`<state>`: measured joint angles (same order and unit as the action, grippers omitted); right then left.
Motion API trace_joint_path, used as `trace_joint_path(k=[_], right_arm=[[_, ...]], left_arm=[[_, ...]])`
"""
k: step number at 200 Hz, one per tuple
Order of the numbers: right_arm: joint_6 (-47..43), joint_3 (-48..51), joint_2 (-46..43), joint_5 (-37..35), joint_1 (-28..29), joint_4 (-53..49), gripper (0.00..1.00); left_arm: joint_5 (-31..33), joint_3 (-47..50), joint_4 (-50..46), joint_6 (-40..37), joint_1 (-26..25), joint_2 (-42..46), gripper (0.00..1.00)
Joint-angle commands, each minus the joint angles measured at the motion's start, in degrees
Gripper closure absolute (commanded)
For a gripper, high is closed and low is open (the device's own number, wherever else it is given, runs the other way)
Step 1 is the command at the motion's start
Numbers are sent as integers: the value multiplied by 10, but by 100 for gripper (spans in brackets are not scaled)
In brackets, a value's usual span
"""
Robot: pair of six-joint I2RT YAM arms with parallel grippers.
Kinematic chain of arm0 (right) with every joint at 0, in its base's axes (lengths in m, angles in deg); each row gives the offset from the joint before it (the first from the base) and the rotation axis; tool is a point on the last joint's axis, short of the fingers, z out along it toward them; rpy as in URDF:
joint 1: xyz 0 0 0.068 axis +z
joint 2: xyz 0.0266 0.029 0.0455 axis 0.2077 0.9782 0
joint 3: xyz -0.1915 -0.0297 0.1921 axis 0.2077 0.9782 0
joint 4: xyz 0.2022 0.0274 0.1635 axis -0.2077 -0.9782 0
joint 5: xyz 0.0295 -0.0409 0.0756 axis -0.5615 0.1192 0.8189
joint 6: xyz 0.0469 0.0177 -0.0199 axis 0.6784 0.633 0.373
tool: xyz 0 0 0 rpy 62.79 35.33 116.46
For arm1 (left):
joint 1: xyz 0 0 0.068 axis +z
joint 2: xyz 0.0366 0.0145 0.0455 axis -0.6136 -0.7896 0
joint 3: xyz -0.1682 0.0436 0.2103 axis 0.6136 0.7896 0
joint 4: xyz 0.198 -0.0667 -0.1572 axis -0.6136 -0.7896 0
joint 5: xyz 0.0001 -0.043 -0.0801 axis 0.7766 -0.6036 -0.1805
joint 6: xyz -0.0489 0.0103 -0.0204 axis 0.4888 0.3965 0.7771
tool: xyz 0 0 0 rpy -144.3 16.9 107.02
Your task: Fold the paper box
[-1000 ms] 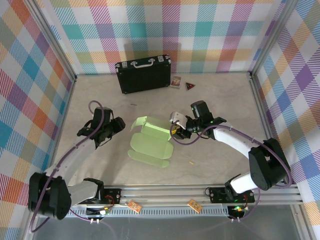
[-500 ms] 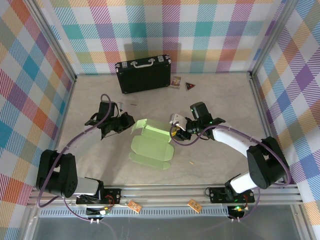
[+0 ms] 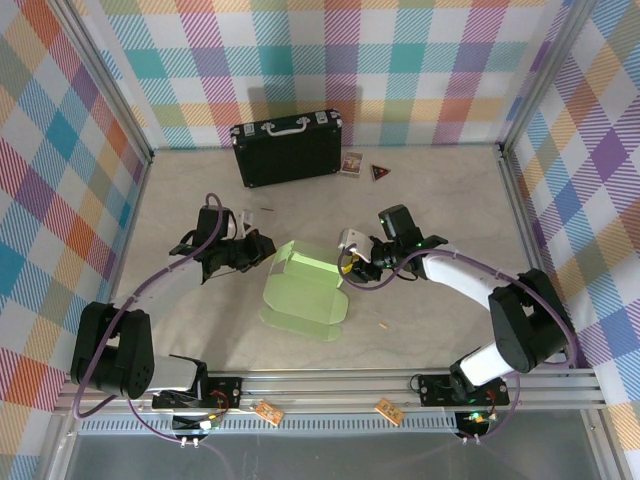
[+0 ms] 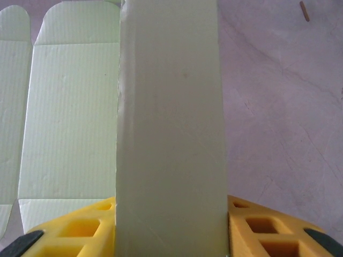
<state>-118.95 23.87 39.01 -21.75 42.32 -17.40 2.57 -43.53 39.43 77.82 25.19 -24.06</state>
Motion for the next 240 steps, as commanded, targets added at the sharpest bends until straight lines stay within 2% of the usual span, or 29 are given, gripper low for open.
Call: trace_joint_path(k=[1,35,58,97,125,153,186,240], right_arm=[[1,-4,9,22,-3,13,58],[2,-4,12,21,-3,12,58],[2,-6,14,21,-3,11,58],[6,-5,14,10,-3,12,58],[9,-4,10,13,-3,17,58],[8,-6,8,16,-3,16,58],[9,-8,10,22,-3,16,58],[7,-6,7,21,-2,14,58]], left_arm=[[-34,7,6,5,-4,5,89],[-56,-1,8,11,-14,-5,87],[-47,-7,3,9,-22,-14,87],[60,-8,-59,-5,-23,24,82],[149,25,-88,-8,-23,71,78],[126,50,-49,-14,-23,71,77],[64,61,22,-22,-24,41,73],[79,40,32,-92,-45,33,72]])
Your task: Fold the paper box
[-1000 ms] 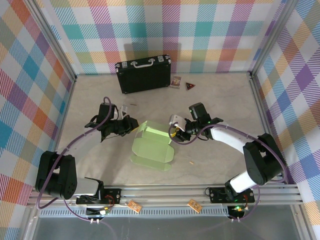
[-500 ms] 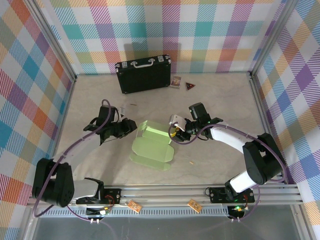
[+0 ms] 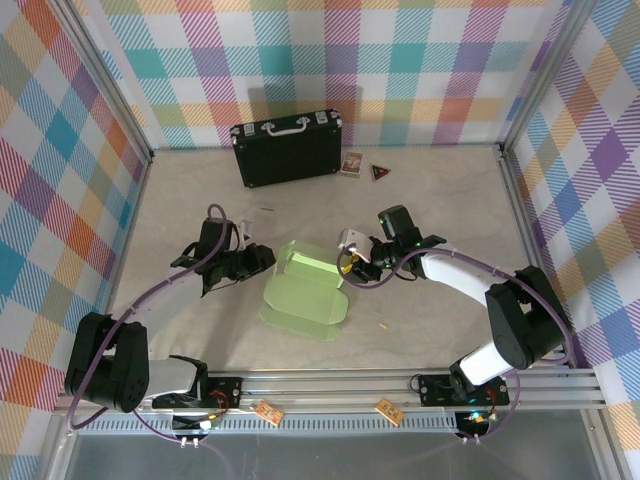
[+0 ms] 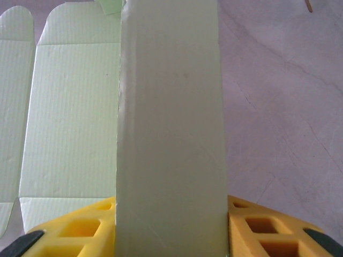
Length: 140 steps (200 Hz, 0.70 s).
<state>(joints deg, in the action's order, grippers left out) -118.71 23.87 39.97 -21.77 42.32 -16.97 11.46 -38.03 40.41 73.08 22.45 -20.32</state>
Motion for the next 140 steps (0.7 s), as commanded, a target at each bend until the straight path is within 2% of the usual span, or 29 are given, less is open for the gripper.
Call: trace_joint_path(k=[1,30,56,80,102,140], right_arm=[[5,-6,-2,22,-3,10,58],[8,-8,-1,25,-3,14,58],[8,-10,-1,24,-3,8,58],[7,-10,-4,29,-3,4,59],[10,-11,-5,31,-3,6,58],[9,-10,-6,31,-3,3,58]], left_arm=[[-10,-15,22,-46,-18,-5,72],[25,-19,21,-85,-71,0,69],[116,-26,-9,-139,-134,16,69],[163,-17,12,-163,-142,18,68],[206,-1,68,-199,-146,14,68],[211,49,167,-292,-165,24,67]])
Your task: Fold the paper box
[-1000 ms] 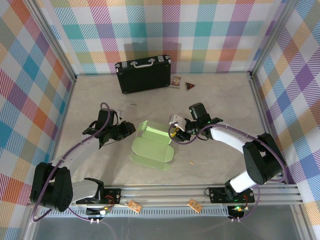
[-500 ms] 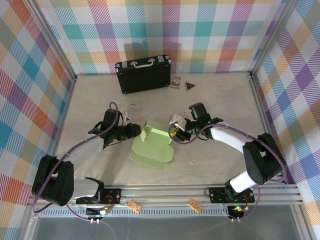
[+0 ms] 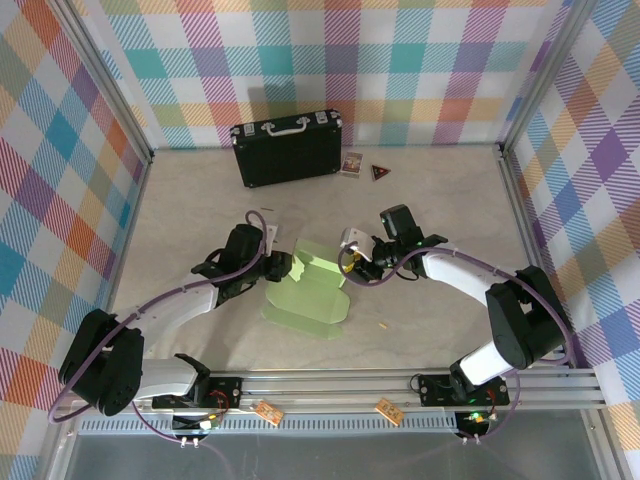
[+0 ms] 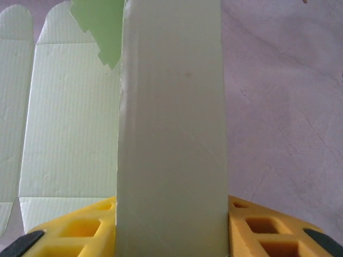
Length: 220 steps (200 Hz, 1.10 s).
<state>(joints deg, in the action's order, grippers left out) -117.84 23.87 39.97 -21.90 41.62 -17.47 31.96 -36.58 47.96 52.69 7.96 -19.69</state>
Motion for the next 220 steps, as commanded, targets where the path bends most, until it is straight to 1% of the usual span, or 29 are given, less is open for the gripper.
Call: trace_joint_path(k=[1,28,58,103,129,149,165,220], right_arm=[[1,-10,-5,31,4,8,58],[5,-13,-3,34,4,9,59],[7,-15,-3,38,4,9,59],[6,-17,-6,37,4,-2,59],[6,-20,-10,33,4,-9,59],[6,-24,-14,31,4,-15,59],[8,-26,-16,31,4,-19,59],[9,-33,-17,28,4,-29,59]], left_arm=[[5,36,93,-90,-21,18,67],[-19,60,108,-154,-25,36,66],[-45,73,133,-177,-28,42,65],[-99,67,116,-203,-30,43,61],[-108,64,101,-215,-29,54,60],[-102,54,66,-230,-32,62,60],[-83,45,33,-244,-37,63,60],[-61,48,18,-261,-53,76,60]])
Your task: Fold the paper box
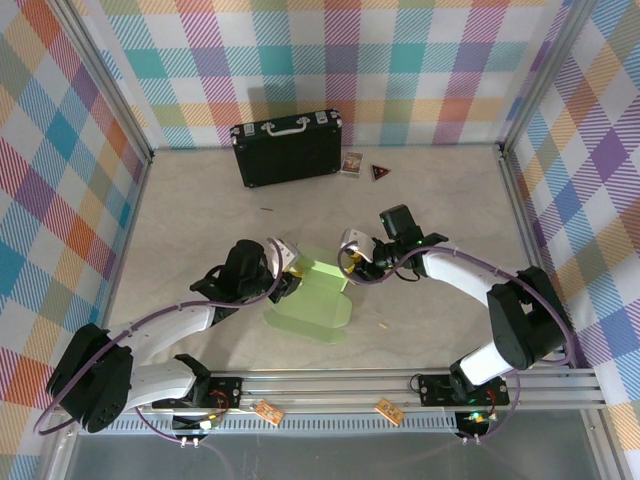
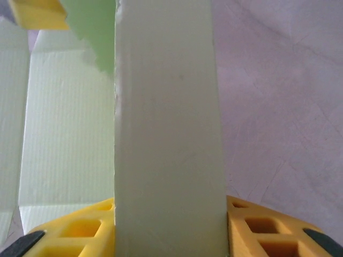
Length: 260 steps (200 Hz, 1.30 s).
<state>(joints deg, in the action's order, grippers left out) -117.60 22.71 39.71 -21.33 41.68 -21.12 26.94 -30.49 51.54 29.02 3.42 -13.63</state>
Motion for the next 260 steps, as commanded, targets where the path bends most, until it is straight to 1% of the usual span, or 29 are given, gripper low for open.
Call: trace_joint_path(k=[1,48,84,151,196,234,260], right_arm=[[6,-22,-15,22,4,7,59],[3,-22,-14,28,4,0,59],[2,-21,-13,31,3,0,59],[2,-26,-9,42,4,-11,59],[8,-26,-11,50,4,-11,59],[15,-27,-15,60,4,-15,59],[15,-35,-10,75,4,-39,59]], left_arm=[[-10,-13,-18,-25,-8,15,60],[32,-20,9,-35,-8,-9,61],[88,-10,67,-34,-8,-20,64],[83,15,149,-14,-8,-25,61],[120,33,213,16,-8,-41,65],[146,38,249,22,-8,-55,68],[154,36,269,21,-8,-64,71]])
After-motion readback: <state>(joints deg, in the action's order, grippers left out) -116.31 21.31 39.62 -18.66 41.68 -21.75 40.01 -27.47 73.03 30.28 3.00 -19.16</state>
